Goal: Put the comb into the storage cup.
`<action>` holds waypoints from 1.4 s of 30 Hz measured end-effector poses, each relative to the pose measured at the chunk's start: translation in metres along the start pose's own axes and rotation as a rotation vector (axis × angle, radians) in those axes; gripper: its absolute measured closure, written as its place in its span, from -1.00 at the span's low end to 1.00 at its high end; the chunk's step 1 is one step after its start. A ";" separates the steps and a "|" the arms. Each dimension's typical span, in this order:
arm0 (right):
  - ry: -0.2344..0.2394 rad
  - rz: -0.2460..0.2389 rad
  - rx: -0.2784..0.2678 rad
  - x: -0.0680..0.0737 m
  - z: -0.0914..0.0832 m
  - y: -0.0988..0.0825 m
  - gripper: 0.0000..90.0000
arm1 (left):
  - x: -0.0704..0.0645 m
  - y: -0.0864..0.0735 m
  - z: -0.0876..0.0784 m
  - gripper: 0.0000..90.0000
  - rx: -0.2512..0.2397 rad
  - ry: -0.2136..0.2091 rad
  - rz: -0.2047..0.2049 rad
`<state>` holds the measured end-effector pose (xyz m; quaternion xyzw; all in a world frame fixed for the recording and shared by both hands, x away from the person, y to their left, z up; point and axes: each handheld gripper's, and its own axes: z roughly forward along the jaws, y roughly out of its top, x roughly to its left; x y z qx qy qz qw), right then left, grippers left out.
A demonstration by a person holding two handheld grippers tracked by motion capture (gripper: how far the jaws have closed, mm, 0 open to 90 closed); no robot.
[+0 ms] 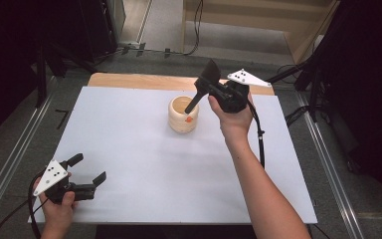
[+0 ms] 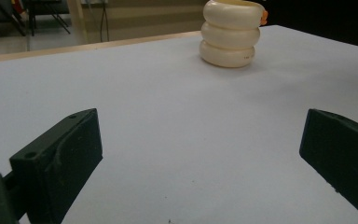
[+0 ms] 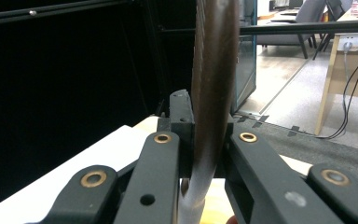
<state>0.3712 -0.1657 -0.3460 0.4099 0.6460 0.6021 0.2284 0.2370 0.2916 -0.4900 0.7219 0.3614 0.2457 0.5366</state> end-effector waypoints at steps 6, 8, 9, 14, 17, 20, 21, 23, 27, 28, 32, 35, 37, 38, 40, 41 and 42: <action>-0.012 0.002 0.007 -0.002 0.006 0.000 0.85 | 0.000 0.000 0.000 -1.00 -0.001 -0.002 -0.001; -0.017 0.004 0.003 -0.003 0.007 -0.001 0.85 | 0.000 0.000 0.000 -1.00 -0.001 -0.002 0.000; -0.019 0.005 0.004 -0.004 0.008 -0.001 0.85 | 0.000 0.000 0.000 -1.00 0.000 -0.002 0.002; -0.030 0.015 0.008 -0.009 0.012 -0.003 0.85 | 0.000 0.000 0.000 -1.00 -0.001 -0.001 0.002; -0.035 0.010 0.004 -0.010 0.013 -0.004 0.85 | 0.000 0.000 0.000 -1.00 0.000 0.000 0.002; -0.045 0.001 0.004 -0.011 0.015 -0.005 0.85 | 0.000 0.000 0.000 -1.00 0.004 -0.002 0.008; -0.047 -0.002 0.003 -0.011 0.016 -0.006 0.85 | 0.000 0.000 0.000 -1.00 0.002 -0.003 0.006; -0.046 -0.002 0.004 -0.012 0.018 -0.007 0.85 | 0.000 0.000 0.000 -1.00 0.001 -0.004 0.005; -0.045 -0.015 0.009 -0.011 0.022 -0.011 0.85 | 0.000 0.000 0.000 -1.00 0.001 -0.004 0.005; -0.046 -0.020 0.009 -0.011 0.023 -0.012 0.85 | 0.000 0.000 0.000 -1.00 0.001 -0.004 0.006; -0.049 -0.024 0.019 -0.013 0.027 -0.019 0.85 | 0.000 0.000 0.000 -1.00 0.001 -0.005 0.007; -0.054 -0.025 0.030 -0.014 0.031 -0.024 0.86 | 0.000 0.000 0.000 -1.00 0.001 -0.004 0.006; -0.054 -0.029 0.027 -0.014 0.032 -0.027 0.86 | 0.000 0.000 0.000 -1.00 0.001 -0.004 0.006; -0.051 -0.027 0.026 -0.014 0.034 -0.029 0.86 | 0.000 0.000 0.000 -1.00 0.004 -0.003 0.010; -0.053 -0.018 0.040 -0.015 0.036 -0.033 0.86 | 0.000 0.000 0.000 -1.00 0.005 -0.002 0.010; -0.057 -0.013 0.044 -0.015 0.036 -0.036 0.86 | 0.000 0.000 0.000 -1.00 0.006 -0.001 0.010; -0.057 -0.010 0.047 -0.016 0.037 -0.038 0.86 | 0.000 0.000 -0.001 -1.00 0.006 -0.001 0.011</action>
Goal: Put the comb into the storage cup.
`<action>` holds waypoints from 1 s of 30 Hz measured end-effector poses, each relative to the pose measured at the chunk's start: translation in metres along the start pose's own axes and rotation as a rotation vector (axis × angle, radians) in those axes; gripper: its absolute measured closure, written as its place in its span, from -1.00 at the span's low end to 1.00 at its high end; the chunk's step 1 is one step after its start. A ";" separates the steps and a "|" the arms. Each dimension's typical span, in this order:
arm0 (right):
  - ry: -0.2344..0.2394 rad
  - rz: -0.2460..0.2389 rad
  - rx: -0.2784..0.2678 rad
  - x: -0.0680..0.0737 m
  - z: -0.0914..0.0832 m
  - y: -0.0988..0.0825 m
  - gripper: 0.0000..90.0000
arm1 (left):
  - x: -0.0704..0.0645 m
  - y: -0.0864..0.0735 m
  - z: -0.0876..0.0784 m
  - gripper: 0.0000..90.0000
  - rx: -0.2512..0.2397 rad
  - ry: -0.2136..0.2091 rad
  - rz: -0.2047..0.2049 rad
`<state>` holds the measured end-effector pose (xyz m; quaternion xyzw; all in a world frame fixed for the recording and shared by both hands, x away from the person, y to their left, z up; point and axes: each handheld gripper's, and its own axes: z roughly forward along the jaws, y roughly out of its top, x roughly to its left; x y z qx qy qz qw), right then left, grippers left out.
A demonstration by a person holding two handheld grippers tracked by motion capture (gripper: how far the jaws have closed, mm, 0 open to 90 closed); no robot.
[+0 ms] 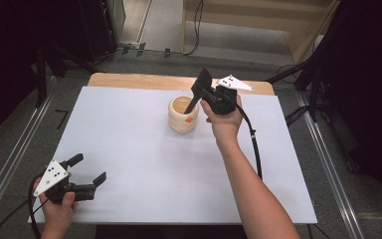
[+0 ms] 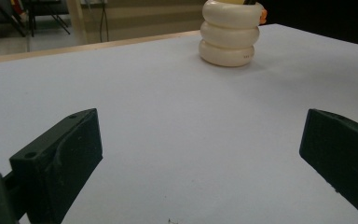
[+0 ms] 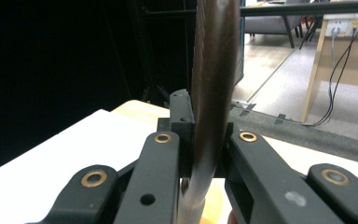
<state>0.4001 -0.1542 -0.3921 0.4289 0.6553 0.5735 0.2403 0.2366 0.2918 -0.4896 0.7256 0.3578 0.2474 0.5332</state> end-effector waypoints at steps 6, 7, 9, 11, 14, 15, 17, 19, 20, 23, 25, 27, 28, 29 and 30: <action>0.004 0.021 0.017 -0.002 0.006 -0.011 0.86 | 0.000 0.000 0.000 -1.00 0.001 -0.001 0.001; 0.006 0.025 0.016 -0.003 0.007 -0.012 0.86 | 0.000 0.000 0.000 -1.00 0.001 0.000 0.001; 0.003 0.029 0.024 -0.003 0.009 -0.015 0.86 | 0.000 0.000 0.000 -1.00 0.001 -0.001 0.001; 0.003 0.032 0.030 -0.003 0.011 -0.018 0.86 | 0.000 0.000 0.000 -1.00 0.001 -0.002 0.002; -0.003 0.039 0.038 -0.003 0.014 -0.023 0.86 | 0.000 0.000 0.000 -1.00 0.000 -0.002 0.000; -0.003 0.045 0.039 -0.003 0.015 -0.025 0.86 | 0.000 0.000 0.000 -1.00 0.002 -0.003 0.002; -0.002 0.053 0.042 -0.004 0.016 -0.028 0.86 | 0.000 0.000 0.000 -1.00 0.002 -0.003 0.002; -0.003 0.059 0.042 -0.005 0.018 -0.030 0.86 | 0.000 0.000 0.000 -1.00 0.002 -0.003 0.002; 0.000 0.063 0.045 -0.005 0.018 -0.031 0.86 | 0.000 0.000 0.000 -1.00 0.002 -0.003 0.002; -0.003 0.064 0.050 -0.005 0.021 -0.035 0.86 | 0.000 0.000 0.000 -1.00 0.001 -0.003 0.002; -0.009 0.069 0.056 -0.006 0.023 -0.037 0.86 | 0.000 0.000 0.000 -1.00 0.001 -0.004 0.003; -0.010 0.078 0.051 -0.007 0.025 -0.039 0.86 | 0.000 0.000 0.000 -1.00 0.002 -0.004 0.003; -0.009 0.086 0.048 -0.007 0.025 -0.039 0.86 | 0.000 0.000 0.000 -1.00 0.001 -0.004 0.003; -0.010 0.093 0.046 -0.008 0.025 -0.040 0.86 | 0.000 0.000 0.000 -1.00 0.000 -0.005 0.002; -0.010 0.099 0.044 -0.008 0.026 -0.040 0.86 | 0.000 0.000 0.000 -1.00 0.000 -0.005 0.002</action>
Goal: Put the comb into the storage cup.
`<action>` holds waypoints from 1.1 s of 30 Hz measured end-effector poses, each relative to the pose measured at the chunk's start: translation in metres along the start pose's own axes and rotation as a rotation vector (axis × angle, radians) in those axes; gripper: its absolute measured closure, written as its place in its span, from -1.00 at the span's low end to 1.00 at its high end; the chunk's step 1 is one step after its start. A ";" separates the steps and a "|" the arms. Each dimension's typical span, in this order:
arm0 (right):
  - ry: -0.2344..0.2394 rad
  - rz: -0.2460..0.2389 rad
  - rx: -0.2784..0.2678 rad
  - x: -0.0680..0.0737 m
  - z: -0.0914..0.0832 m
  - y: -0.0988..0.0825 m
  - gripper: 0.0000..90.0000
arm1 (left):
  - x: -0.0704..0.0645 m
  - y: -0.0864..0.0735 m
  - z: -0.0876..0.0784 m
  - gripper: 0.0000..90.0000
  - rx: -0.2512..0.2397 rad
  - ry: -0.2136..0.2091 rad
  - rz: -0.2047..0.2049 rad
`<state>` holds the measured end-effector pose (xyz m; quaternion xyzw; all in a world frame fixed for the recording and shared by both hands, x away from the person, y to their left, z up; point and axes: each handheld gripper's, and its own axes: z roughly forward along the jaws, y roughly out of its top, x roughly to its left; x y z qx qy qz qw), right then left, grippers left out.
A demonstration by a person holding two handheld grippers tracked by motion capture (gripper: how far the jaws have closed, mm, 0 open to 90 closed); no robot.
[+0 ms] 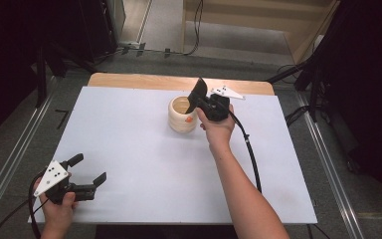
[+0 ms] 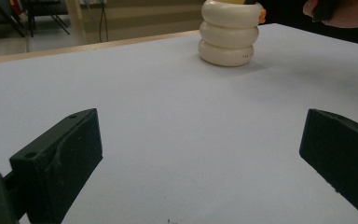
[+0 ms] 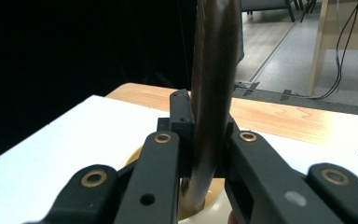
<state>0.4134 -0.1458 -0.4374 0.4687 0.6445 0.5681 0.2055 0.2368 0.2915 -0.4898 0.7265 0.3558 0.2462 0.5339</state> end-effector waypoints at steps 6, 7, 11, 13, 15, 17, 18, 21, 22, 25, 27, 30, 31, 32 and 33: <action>0.011 0.054 -0.004 -0.004 0.001 -0.002 0.85 | 0.000 0.000 0.000 -1.00 0.000 0.000 0.001; 0.016 0.068 -0.002 -0.005 0.001 -0.003 0.85 | 0.000 0.000 0.000 -1.00 0.000 0.000 0.001; 0.014 0.069 0.002 -0.009 -0.001 -0.005 0.56 | 0.000 0.000 0.000 -1.00 0.003 0.002 0.002; -0.005 0.045 0.014 -0.010 -0.002 -0.006 0.39 | 0.000 0.000 0.000 -1.00 0.003 0.001 0.002; -0.018 0.030 0.022 -0.011 -0.004 -0.006 0.20 | 0.000 0.000 0.000 -1.00 0.003 0.003 0.003; -0.029 0.019 0.027 -0.012 -0.007 -0.006 0.03 | 0.000 0.000 0.001 -1.00 0.004 0.003 0.005; -0.034 0.020 0.032 -0.013 -0.009 -0.005 -0.02 | -0.001 0.000 0.001 -1.00 0.004 0.004 0.006; -0.040 0.020 0.055 -0.014 -0.013 -0.004 -0.26 | -0.001 0.000 0.001 -1.00 0.004 0.004 0.006; -0.037 0.027 0.062 -0.015 -0.015 -0.003 -0.34 | -0.001 0.000 0.001 -1.00 0.004 0.005 0.005; -0.024 0.028 0.058 -0.016 -0.020 -0.003 -0.51 | -0.001 0.000 0.001 -1.00 0.004 0.005 0.006; -0.018 0.027 0.050 -0.016 -0.023 -0.002 -0.64 | -0.001 0.000 0.001 -1.00 0.004 0.005 0.005; 0.002 -0.006 0.044 -0.016 -0.029 -0.001 -0.82 | -0.001 0.000 0.000 -1.00 0.002 0.004 0.004; 0.012 -0.017 0.039 -0.015 -0.031 -0.001 -0.86 | -0.001 0.000 0.000 -1.00 0.003 0.005 0.004; 0.010 -0.029 0.037 -0.015 -0.032 -0.001 -0.99 | -0.001 0.000 0.000 -1.00 0.002 0.004 0.004; 0.008 -0.034 0.039 -0.014 -0.034 -0.001 -1.00 | -0.001 0.000 0.000 -1.00 0.002 0.004 0.004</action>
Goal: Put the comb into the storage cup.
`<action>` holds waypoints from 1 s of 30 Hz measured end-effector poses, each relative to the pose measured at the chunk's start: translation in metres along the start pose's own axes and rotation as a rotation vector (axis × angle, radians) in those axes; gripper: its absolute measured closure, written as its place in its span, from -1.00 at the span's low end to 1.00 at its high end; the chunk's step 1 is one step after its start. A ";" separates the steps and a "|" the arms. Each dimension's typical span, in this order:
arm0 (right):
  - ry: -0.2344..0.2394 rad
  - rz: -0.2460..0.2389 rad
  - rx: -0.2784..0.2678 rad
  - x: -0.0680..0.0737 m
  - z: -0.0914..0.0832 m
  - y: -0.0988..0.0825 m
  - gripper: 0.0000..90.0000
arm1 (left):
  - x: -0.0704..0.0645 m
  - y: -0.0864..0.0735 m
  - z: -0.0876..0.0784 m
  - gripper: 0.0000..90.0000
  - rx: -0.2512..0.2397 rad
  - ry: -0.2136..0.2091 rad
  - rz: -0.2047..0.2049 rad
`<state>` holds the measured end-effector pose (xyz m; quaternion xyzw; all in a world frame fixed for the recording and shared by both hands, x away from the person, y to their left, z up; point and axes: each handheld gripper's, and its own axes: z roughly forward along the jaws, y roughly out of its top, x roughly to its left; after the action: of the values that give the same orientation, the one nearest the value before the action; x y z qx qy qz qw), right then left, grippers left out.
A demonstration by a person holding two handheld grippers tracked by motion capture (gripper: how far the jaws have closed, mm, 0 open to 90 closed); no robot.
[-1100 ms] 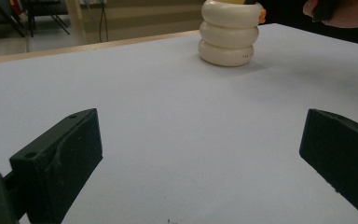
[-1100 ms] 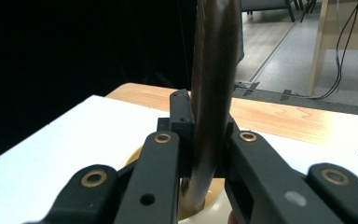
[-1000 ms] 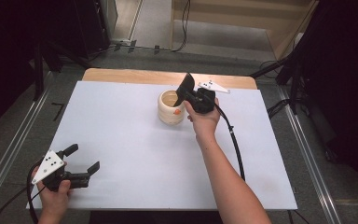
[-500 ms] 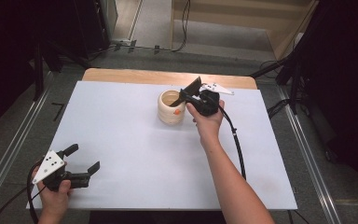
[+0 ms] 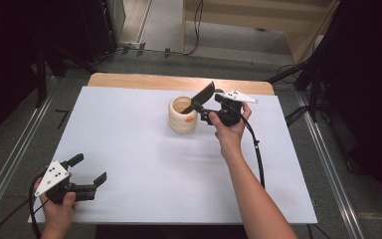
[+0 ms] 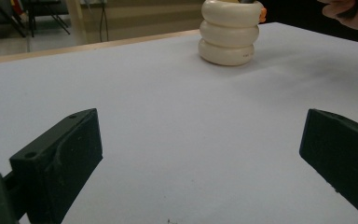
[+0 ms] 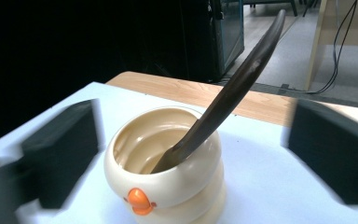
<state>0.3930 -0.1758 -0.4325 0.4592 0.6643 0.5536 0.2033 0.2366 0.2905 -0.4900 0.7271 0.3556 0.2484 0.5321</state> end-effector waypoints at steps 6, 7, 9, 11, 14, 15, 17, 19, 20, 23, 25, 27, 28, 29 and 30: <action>-0.004 -0.045 -0.016 0.003 -0.011 0.002 -1.00 | 0.000 0.000 0.000 -1.00 0.001 0.001 0.001; -0.002 -0.048 -0.020 0.004 -0.013 0.002 -1.00 | 0.000 0.000 0.000 -1.00 0.000 0.001 0.001; -0.001 -0.050 -0.024 0.004 -0.016 0.002 -1.00 | 0.000 0.000 0.000 -1.00 0.000 0.001 0.001; 0.001 -0.055 -0.030 0.004 -0.020 0.002 -1.00 | 0.000 0.000 0.000 -1.00 0.001 0.001 0.001; 0.003 -0.064 -0.035 0.003 -0.025 0.000 -1.00 | 0.000 0.000 0.000 -1.00 0.001 0.000 0.002; 0.003 -0.067 -0.035 0.003 -0.027 0.000 -1.00 | 0.000 0.000 0.000 -1.00 0.000 0.000 0.001; 0.010 -0.073 -0.036 0.002 -0.030 -0.001 -1.00 | 0.000 0.000 0.000 -1.00 0.000 0.000 0.001; 0.010 -0.076 -0.034 0.001 -0.034 -0.002 -1.00 | 0.000 0.000 0.000 -1.00 0.001 0.001 0.003; 0.012 -0.080 -0.039 0.000 -0.035 -0.002 -1.00 | 0.000 0.000 0.000 -1.00 0.003 0.001 0.004; 0.012 -0.082 -0.042 0.000 -0.041 -0.004 -1.00 | 0.000 0.000 0.000 -1.00 0.002 0.001 0.003; 0.015 -0.084 -0.045 -0.001 -0.044 -0.005 -1.00 | -0.001 0.000 0.000 -1.00 0.003 0.001 0.004; 0.011 -0.080 -0.048 -0.002 -0.047 -0.007 -1.00 | -0.001 0.000 0.000 -1.00 0.003 0.002 0.004; 0.010 -0.078 -0.048 -0.002 -0.049 -0.008 -1.00 | -0.001 0.000 0.000 -1.00 0.002 0.000 0.003; 0.011 -0.079 -0.048 -0.003 -0.050 -0.009 -1.00 | -0.001 0.000 0.000 -1.00 0.003 0.001 0.004; 0.011 -0.082 -0.048 -0.004 -0.052 -0.010 -1.00 | -0.001 0.000 0.000 -1.00 0.002 0.000 0.003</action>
<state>0.3507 -0.2071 -0.4270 0.4234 0.6702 0.5632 0.2332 0.2364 0.2899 -0.4899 0.7284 0.3546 0.2488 0.5308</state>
